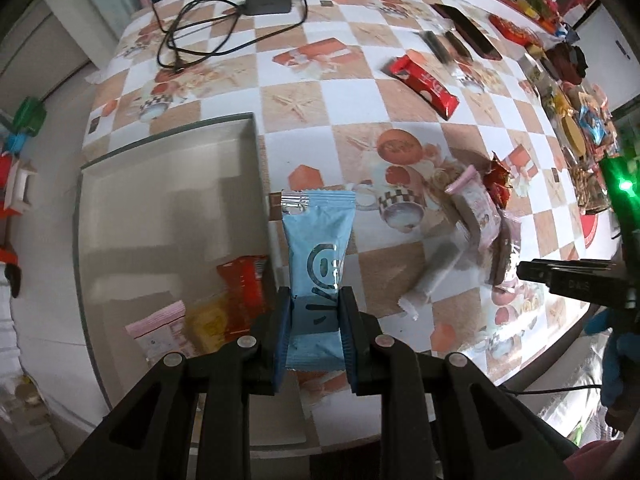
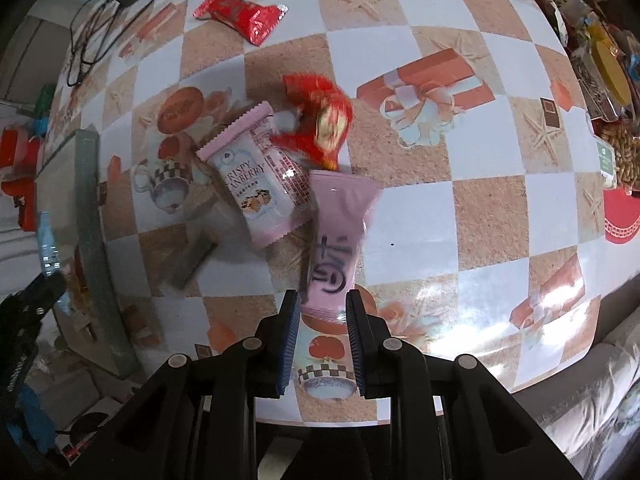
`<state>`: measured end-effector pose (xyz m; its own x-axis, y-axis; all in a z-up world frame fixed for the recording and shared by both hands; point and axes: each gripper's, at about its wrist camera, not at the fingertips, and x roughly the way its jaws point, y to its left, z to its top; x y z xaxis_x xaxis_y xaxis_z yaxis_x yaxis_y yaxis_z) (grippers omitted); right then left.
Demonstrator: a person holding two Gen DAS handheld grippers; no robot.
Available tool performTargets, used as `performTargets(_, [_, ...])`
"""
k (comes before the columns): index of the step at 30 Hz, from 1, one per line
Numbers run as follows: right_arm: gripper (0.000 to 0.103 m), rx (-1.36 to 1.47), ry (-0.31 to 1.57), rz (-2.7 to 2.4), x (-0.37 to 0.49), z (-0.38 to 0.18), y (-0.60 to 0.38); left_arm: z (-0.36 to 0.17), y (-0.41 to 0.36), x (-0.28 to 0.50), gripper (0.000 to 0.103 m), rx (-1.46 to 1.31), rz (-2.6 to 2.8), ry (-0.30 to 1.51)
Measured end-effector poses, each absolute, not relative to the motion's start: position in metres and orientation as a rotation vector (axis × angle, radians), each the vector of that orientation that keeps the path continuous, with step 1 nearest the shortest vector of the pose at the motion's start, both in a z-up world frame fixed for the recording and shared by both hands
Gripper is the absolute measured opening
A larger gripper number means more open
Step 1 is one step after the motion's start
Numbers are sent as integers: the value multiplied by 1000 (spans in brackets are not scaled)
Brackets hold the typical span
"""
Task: Organize snacks
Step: 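Grasp the blue pack with the left tool while the right tool grasps the pink Q bar, then carry both packs into the white tray and open both tools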
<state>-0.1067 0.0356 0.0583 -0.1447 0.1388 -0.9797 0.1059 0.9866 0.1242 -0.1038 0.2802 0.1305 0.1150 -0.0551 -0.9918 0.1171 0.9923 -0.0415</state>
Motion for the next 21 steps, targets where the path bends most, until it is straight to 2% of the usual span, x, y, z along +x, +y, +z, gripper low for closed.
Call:
performTargets(3, [28,137,1750,-6,-106,44,34,132,287,-107,25,39,-116,1454])
performTargets(4, [40,131,1758,-16,-105,40,33,132,289,-108,25,42,-112,1454])
performTargets(5, [63,137,1756,-32,-105,36,30,133,291,-109,25,43,-108,1455])
performTargets(6, [68,146,1745,-45,-103,37,26,133,293,-110,25,42,-103,1457])
performTargets(8, [68,195,1729,-58,-99,35,19,135,296,-112,25,42,-91,1459])
performTargets(11, [68,245,1740,-54,-91,28,17,138,299,-114,25,48,-78,1458])
performTargets(13, [63,209,1746,-63,-87,24,24,141,301,-116,25,56,-70,1455])
performTargets(15, [51,120,1741,-75,-84,26,31,143,304,-117,25,55,-61,1454])
performTargets(17, [25,66,1737,-53,-80,28,44,143,309,-117,25,47,-51,1457])
performTargets(21, [25,83,1740,-22,-83,33,49,143,316,-114,25,23,-37,1455])
